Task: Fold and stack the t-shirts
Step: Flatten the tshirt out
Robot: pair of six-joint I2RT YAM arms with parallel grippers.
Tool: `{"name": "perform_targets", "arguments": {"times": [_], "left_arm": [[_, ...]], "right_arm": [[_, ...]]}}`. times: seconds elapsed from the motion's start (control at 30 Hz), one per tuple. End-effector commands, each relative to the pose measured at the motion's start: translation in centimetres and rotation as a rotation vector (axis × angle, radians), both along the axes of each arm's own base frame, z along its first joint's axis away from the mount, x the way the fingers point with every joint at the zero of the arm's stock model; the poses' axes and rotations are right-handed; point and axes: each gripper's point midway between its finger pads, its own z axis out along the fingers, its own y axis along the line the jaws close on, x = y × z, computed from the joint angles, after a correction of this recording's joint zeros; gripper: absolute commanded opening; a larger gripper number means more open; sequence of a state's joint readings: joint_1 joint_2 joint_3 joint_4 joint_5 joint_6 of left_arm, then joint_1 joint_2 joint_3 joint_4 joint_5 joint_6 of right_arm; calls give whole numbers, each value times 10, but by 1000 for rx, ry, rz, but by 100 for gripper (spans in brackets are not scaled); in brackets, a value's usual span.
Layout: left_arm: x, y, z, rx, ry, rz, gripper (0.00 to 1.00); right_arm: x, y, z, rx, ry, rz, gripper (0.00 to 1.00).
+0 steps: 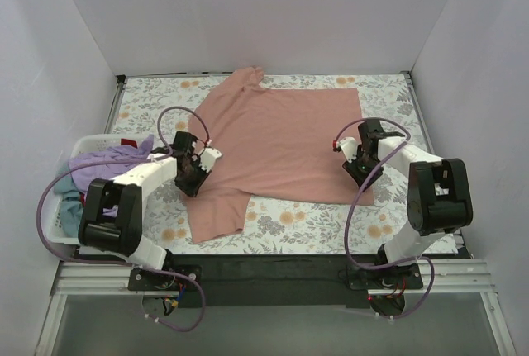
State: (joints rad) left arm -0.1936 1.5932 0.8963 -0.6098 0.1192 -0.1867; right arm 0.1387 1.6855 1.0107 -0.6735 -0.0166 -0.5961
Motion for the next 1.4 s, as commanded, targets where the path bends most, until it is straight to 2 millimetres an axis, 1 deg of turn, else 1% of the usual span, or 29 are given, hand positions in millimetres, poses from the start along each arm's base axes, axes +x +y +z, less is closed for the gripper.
{"name": "perform_targets", "arguments": {"times": [0.0,0.03,0.07,0.13,0.17,0.2,0.23,0.27,0.3,0.33,0.4,0.43,0.5,0.63,0.67,0.77,0.83,0.87,0.9,0.97,1.0,1.07,1.1,1.13,1.2,1.27,1.3,1.33,1.37], "left_arm": [[-100,4,-6,49,230,-107,10],[-125,4,-1,39,292,-130,10],[-131,-9,10,-17,277,-164,10],[-139,-14,26,-57,295,-166,14],[-122,-19,38,-63,236,-152,14],[-113,-22,45,-77,212,-140,15],[-100,-27,53,-96,174,-134,16],[-78,-31,67,-122,111,-107,17],[-65,-36,69,-143,100,-77,18],[-49,-38,70,-159,76,-55,19],[-25,-41,75,-173,42,-19,19],[-14,-41,66,-166,51,9,19],[9,-40,63,-169,11,47,19],[30,-35,43,-163,35,139,20],[32,-34,38,-156,42,148,20],[29,-35,23,-153,82,164,20],[22,-32,14,-138,100,169,20],[19,-29,12,-125,105,170,20],[15,-27,10,-116,113,171,20],[-8,-20,0,-89,162,172,20],[-16,-18,2,-86,163,167,20],[-50,-12,-6,-69,234,153,19],[-58,-12,0,-80,224,132,18],[-71,-11,0,-79,253,122,18],[-87,-19,11,-139,284,85,18],[-80,-33,30,-219,259,53,19],[-57,-44,52,-267,190,33,21],[-44,-55,68,-323,155,12,24],[-27,-58,80,-339,109,20,34]], "right_arm": [[-52,-26,-4,-104,100,73,36],[-60,-27,0,-105,105,96,36],[-70,-30,8,-109,110,133,36],[-71,-29,20,-96,90,159,36],[-65,-28,29,-86,56,161,37],[-55,-24,41,-70,22,153,37],[-48,-14,48,-18,0,152,37],[-41,-9,52,9,-7,122,38],[-27,-2,62,35,-40,109,38],[-22,6,63,73,-37,100,38],[-13,11,55,94,-3,59,37],[-6,17,55,121,-6,54,36],[-1,21,43,137,22,22,34],[5,23,24,140,38,5,33],[2,22,13,130,54,2,32],[-14,9,-5,68,87,17,31],[-21,-1,-9,19,86,40,30],[-28,-5,-11,3,93,48,30],[-44,-10,-18,-15,126,58,30],[-58,-16,-19,-38,133,86,29],[-78,-25,-25,-78,173,96,29],[-92,-31,-21,-99,168,124,29],[-102,-32,-22,-102,183,152,28],[-123,-32,-21,-91,238,170,28],[-134,-17,-11,8,241,209,27],[-132,-4,12,79,235,227,28],[-127,3,22,124,229,234,29],[-116,20,36,209,196,232,31],[-91,29,60,250,138,229,37]]}}
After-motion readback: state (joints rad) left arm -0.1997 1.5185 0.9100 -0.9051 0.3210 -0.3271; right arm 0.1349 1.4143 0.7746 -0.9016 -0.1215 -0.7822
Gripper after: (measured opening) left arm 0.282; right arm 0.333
